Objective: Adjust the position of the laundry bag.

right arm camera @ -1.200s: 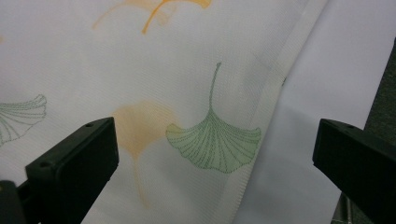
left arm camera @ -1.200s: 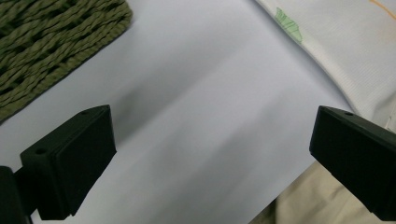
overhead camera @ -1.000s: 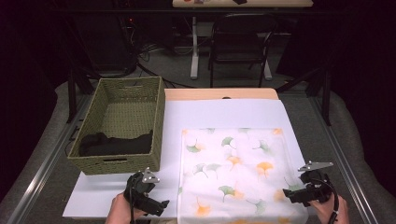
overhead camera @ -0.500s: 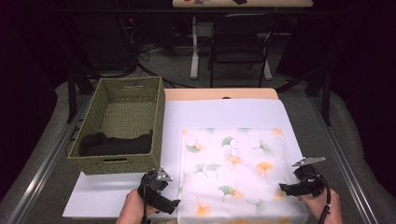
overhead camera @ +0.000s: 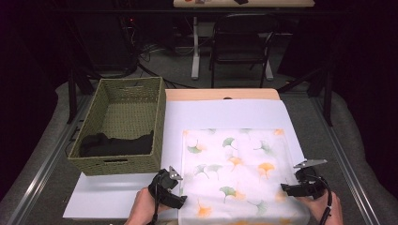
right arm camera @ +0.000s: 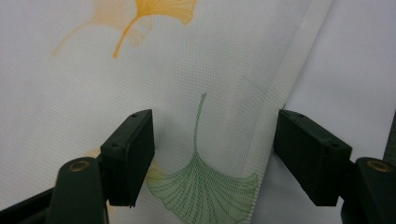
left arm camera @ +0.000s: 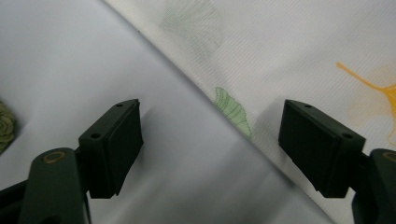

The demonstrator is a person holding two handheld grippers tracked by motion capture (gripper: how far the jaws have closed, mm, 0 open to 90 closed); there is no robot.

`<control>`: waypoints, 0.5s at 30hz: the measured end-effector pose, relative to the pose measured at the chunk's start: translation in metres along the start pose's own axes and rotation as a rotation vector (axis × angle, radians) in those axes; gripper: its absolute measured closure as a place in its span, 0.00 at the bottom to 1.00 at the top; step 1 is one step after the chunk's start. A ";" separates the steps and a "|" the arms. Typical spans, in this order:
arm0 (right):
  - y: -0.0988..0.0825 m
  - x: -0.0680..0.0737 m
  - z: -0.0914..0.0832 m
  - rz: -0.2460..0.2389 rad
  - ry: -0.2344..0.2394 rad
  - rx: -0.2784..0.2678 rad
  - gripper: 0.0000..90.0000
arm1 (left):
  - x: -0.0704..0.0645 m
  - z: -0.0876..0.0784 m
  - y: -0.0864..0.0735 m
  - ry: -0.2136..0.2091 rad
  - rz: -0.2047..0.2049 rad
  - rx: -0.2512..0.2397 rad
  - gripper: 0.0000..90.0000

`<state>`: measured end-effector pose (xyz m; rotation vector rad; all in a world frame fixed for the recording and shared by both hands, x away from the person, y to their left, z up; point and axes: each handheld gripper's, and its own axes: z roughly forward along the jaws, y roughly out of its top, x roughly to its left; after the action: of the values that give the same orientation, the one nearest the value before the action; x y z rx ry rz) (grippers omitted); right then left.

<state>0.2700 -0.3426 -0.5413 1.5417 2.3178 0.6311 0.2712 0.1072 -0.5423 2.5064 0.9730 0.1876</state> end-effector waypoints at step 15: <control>0.001 0.003 0.000 0.028 -0.026 -0.002 0.33 | -0.005 -0.001 0.000 -0.009 0.029 -0.051 0.47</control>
<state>0.2697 -0.3400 -0.5411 1.5743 2.2797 0.6170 0.2673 0.1044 -0.5418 2.4738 0.9172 0.2072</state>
